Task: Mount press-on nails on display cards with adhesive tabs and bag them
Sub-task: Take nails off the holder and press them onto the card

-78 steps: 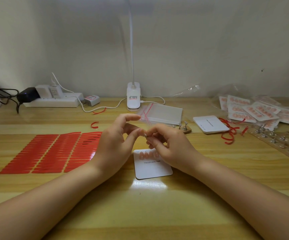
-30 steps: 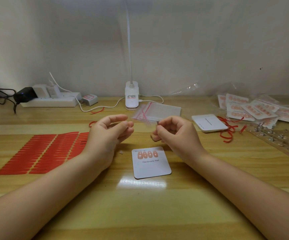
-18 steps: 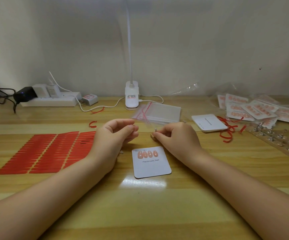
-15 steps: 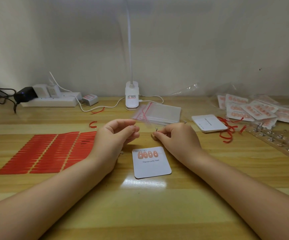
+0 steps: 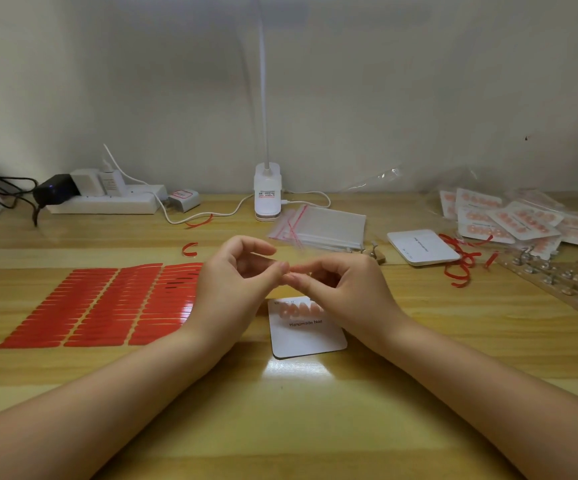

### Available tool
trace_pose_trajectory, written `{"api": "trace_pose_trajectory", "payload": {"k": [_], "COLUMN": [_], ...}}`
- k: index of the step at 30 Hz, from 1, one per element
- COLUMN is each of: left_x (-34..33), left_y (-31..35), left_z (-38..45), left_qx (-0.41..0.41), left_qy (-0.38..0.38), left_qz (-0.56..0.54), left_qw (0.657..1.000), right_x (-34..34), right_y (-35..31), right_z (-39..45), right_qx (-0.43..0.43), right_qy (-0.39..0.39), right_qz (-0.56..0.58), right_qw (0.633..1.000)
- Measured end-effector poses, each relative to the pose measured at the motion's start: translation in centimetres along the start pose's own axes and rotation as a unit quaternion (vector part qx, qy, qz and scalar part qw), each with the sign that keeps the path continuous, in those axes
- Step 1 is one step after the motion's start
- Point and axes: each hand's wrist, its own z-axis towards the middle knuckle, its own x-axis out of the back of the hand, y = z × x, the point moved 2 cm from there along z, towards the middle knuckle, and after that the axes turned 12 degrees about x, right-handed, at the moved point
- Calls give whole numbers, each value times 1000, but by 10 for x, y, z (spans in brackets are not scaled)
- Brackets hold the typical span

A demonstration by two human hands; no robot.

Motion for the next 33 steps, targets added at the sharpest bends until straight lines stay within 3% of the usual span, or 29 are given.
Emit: {"api": "trace_pose_trajectory", "payload": {"k": [11, 25, 30, 33], "left_x": [-4, -7, -7, -9], "left_y": [6, 9, 6, 5], "left_z": [-8, -15, -14, -12], "left_qx": [-70, -204, -192, -147], "left_qy": [-10, 20, 10, -25], "left_qz": [58, 187, 157, 100], "left_qw": [996, 961, 969, 984], "right_x": [2, 1, 1, 4], "right_y": [-1, -18, -20, -18], "right_z": [-1, -3, -2, 1], "right_qx": [-15, 121, 125, 60], "right_qy": [-10, -17, -15, 43], "right_qz": [-54, -222, -225, -145], "right_qw": [998, 967, 966, 987]}}
